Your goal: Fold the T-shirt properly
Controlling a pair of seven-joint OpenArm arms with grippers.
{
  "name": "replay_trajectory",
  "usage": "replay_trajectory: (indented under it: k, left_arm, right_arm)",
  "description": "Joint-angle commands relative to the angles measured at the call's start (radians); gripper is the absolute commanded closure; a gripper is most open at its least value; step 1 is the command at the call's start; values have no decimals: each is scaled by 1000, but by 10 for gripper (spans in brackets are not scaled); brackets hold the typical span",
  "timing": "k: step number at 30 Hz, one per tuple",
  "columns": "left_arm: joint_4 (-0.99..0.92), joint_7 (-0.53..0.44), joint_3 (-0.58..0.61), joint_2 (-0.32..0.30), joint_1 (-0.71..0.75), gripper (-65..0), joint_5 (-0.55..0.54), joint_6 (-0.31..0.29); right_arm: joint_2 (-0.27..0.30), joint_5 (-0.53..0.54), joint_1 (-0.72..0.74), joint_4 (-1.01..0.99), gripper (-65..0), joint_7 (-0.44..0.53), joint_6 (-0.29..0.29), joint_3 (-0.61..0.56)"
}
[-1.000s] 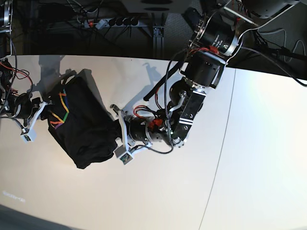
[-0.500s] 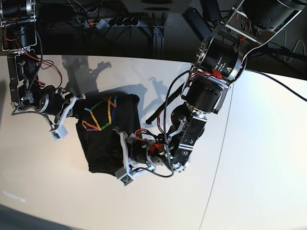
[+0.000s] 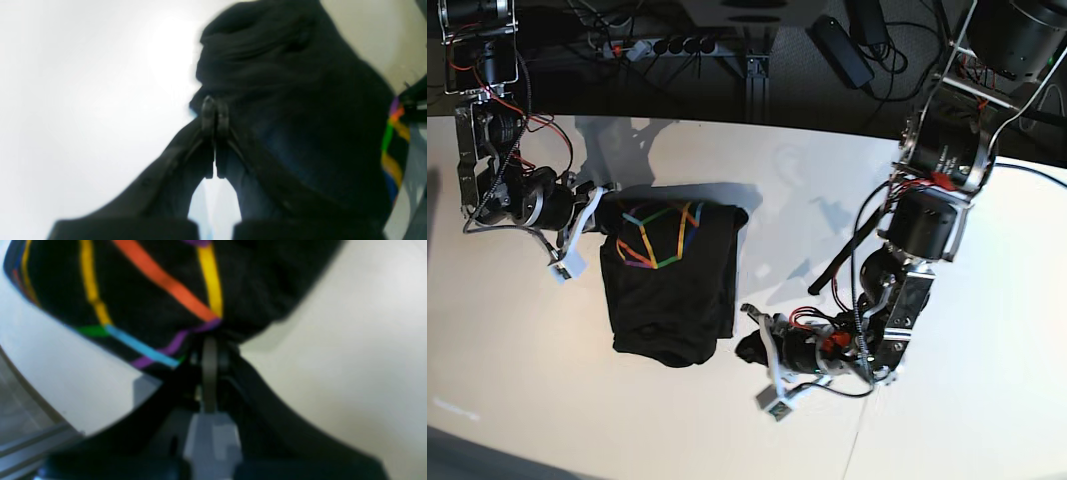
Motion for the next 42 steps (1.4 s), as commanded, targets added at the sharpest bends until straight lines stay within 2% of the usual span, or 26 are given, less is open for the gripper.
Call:
replay_trajectory:
  k: [1,4,7,10,14,17,21,25,29,38,42]
  left_arm:
    - [50,-8,-5,-24,-31,0,-75,-17]
    - [183,54,-9,-102,10,0,-197,-17]
    - [347,85,-35,-173,90,0,-207,-17]
    - [435,87,-51,-240,156,0,-224,-17]
    - [498,128,-104,-281,230,0,-264,-17]
    - [571,158,-156,-316,323,0,-296,-17]
    - [675,150,-259,-370,497,0,-298,-17]
    - [784,150,-401,-396,663,0,-322,-17]
    - [907,162,-550,-402,847,0,-344,-17]
    - [1026,180,-818,-401,1268,0,-365,-17]
    - [1007,114,-905,-401,1437,0,-356,-17]
  right_arm:
    - [23,-5,11,12,0,4,68,48]
    - [32,24,9,12,0,-29,69,165]
    - [43,97,-3,13,0,-66,76,286]
    - [69,181,-29,13,0,-73,76,346]
    - [107,182,-66,15,0,-84,76,388]
    - [131,196,-127,16,0,-108,76,473]
    - [134,325,-235,19,0,-200,79,639]
    - [134,364,-354,25,0,-211,79,755]
    - [133,388,-498,28,0,-215,79,817]
    - [124,455,-776,29,0,-235,79,857]
    - [84,454,-868,28,0,-233,79,857]
